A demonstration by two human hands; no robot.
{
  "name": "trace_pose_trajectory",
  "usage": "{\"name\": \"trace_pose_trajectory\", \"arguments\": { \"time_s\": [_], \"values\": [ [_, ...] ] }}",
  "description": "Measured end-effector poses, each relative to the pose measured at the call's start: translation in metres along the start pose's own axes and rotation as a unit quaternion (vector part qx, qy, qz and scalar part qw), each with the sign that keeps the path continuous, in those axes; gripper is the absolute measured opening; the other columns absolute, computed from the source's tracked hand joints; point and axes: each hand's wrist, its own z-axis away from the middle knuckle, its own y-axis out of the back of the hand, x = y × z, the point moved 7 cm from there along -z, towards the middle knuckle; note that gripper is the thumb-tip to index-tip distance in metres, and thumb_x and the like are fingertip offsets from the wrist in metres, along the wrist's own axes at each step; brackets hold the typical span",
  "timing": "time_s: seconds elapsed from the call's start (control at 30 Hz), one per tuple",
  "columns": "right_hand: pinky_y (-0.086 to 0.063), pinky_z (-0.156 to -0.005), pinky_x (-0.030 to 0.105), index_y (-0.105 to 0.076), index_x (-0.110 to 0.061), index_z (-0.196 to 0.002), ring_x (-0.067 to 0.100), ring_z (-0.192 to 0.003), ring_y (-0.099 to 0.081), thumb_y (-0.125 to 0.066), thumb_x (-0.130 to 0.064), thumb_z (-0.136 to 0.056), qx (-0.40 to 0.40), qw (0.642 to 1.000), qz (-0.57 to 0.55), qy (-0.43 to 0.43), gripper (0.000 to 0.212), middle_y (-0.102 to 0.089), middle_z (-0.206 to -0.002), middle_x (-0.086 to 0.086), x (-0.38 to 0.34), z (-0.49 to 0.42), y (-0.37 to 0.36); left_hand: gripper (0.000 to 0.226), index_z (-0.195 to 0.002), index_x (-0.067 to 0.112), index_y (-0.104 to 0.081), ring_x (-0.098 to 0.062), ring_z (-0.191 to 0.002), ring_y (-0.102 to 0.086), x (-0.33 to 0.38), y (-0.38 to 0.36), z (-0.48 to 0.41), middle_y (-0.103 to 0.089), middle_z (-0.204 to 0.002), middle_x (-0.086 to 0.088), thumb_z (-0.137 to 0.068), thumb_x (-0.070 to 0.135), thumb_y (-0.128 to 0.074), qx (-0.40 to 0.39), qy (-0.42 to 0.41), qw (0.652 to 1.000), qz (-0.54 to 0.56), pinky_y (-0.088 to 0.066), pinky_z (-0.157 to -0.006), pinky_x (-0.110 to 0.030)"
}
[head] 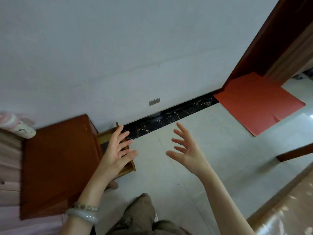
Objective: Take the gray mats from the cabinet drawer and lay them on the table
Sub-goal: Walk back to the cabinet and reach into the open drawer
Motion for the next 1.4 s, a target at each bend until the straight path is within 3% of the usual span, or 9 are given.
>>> {"name": "trace_pose_trajectory", "arguments": {
  "time_s": [0.23, 0.33, 0.53, 0.67, 0.9, 1.07, 1.17, 1.27, 1.4],
  "values": [
    [-0.045, -0.102, 0.033, -0.022, -0.037, -0.146, 0.01, -0.121, -0.052, -0.075, -0.011, -0.079, -0.035, 0.999, 0.001, 0.004, 0.09, -0.041, -0.143, -0.004, -0.001, -0.094, 0.012, 0.103, -0.145, 0.04, -0.023, 0.0, -0.122, -0.052, -0.009, -0.002, -0.079, -0.042, -0.142, 0.018, -0.059, 0.058, -0.078, 0.026, 0.013, 0.999, 0.016, -0.047, -0.097, -0.025],
    [-0.047, -0.099, 0.031, -0.023, -0.038, -0.144, 0.008, -0.12, -0.052, -0.075, -0.009, -0.078, -0.055, 0.998, 0.006, 0.008, 0.089, -0.044, -0.14, -0.005, -0.004, -0.148, 0.015, 0.105, -0.142, 0.042, -0.026, -0.002, -0.122, -0.054, -0.016, 0.007, -0.122, -0.044, -0.141, 0.015, -0.054, 0.063, -0.08, 0.047, 0.021, 0.998, 0.033, -0.049, -0.096, -0.027],
    [-0.047, -0.099, 0.03, -0.026, -0.041, -0.144, 0.005, -0.119, -0.053, -0.076, -0.011, -0.077, -0.107, 0.994, 0.016, 0.008, 0.088, -0.047, -0.137, -0.008, -0.019, -0.263, 0.017, 0.093, -0.139, 0.042, -0.028, -0.004, -0.12, -0.055, -0.009, 0.038, -0.213, -0.045, -0.141, 0.008, -0.061, 0.044, -0.077, 0.109, 0.017, 0.993, 0.052, -0.048, -0.09, -0.017],
    [-0.046, -0.101, 0.032, -0.028, -0.042, -0.143, 0.006, -0.12, -0.052, -0.075, -0.01, -0.077, -0.15, 0.988, 0.022, 0.011, 0.087, -0.048, -0.136, -0.009, -0.038, -0.329, 0.008, 0.102, -0.141, 0.043, -0.027, -0.005, -0.12, -0.055, 0.005, 0.063, -0.256, -0.044, -0.14, 0.013, -0.056, 0.058, -0.081, 0.151, 0.013, 0.988, 0.036, -0.048, -0.093, -0.019],
    [-0.046, -0.101, 0.032, -0.028, -0.043, -0.143, 0.005, -0.122, -0.05, -0.076, -0.015, -0.078, -0.277, 0.958, 0.058, 0.04, 0.085, -0.048, -0.137, -0.008, -0.067, -0.408, -0.047, 0.085, -0.135, 0.049, -0.025, 0.002, -0.12, -0.052, 0.002, 0.103, -0.271, -0.042, -0.138, 0.018, -0.069, 0.034, -0.076, 0.254, 0.051, 0.965, 0.052, -0.046, -0.098, -0.024],
    [-0.047, -0.101, 0.034, -0.027, -0.043, -0.142, 0.008, -0.122, -0.05, -0.075, -0.015, -0.079, -0.401, 0.907, 0.098, 0.083, 0.084, -0.048, -0.137, -0.007, -0.077, -0.447, -0.107, 0.092, -0.144, 0.038, -0.022, -0.003, -0.122, -0.051, -0.011, 0.122, -0.254, -0.041, -0.14, 0.016, -0.073, 0.034, -0.08, 0.378, 0.081, 0.92, 0.062, -0.045, -0.098, -0.022],
    [-0.046, -0.102, 0.034, -0.027, -0.044, -0.14, 0.01, -0.123, -0.05, -0.074, -0.014, -0.08, -0.471, 0.868, 0.112, 0.109, 0.083, -0.047, -0.137, -0.006, -0.082, -0.466, -0.135, 0.091, -0.145, 0.037, -0.022, 0.002, -0.119, -0.051, -0.021, 0.123, -0.246, -0.042, -0.137, 0.02, -0.072, 0.028, -0.076, 0.459, 0.097, 0.881, 0.063, -0.045, -0.094, -0.021],
    [-0.045, -0.103, 0.037, -0.027, -0.047, -0.136, 0.011, -0.123, -0.05, -0.074, -0.013, -0.08, -0.541, 0.823, 0.122, 0.126, 0.081, -0.047, -0.136, -0.007, -0.084, -0.481, -0.152, 0.089, -0.14, 0.044, -0.026, 0.01, -0.111, -0.055, -0.03, 0.109, -0.241, -0.045, -0.13, 0.027, -0.07, 0.027, -0.079, 0.54, 0.111, 0.829, 0.096, -0.049, -0.085, -0.017],
    [-0.043, -0.105, 0.04, -0.026, -0.036, -0.143, 0.016, -0.125, -0.048, -0.073, -0.012, -0.081, -0.617, 0.766, 0.134, 0.124, 0.081, -0.045, -0.141, -0.002, -0.087, -0.502, -0.148, 0.084, -0.143, 0.036, -0.026, 0.0, -0.112, -0.056, -0.029, 0.068, -0.249, -0.046, -0.132, 0.017, -0.079, 0.007, -0.072, 0.643, 0.123, 0.748, 0.106, -0.051, -0.086, -0.025]
  ]
}}
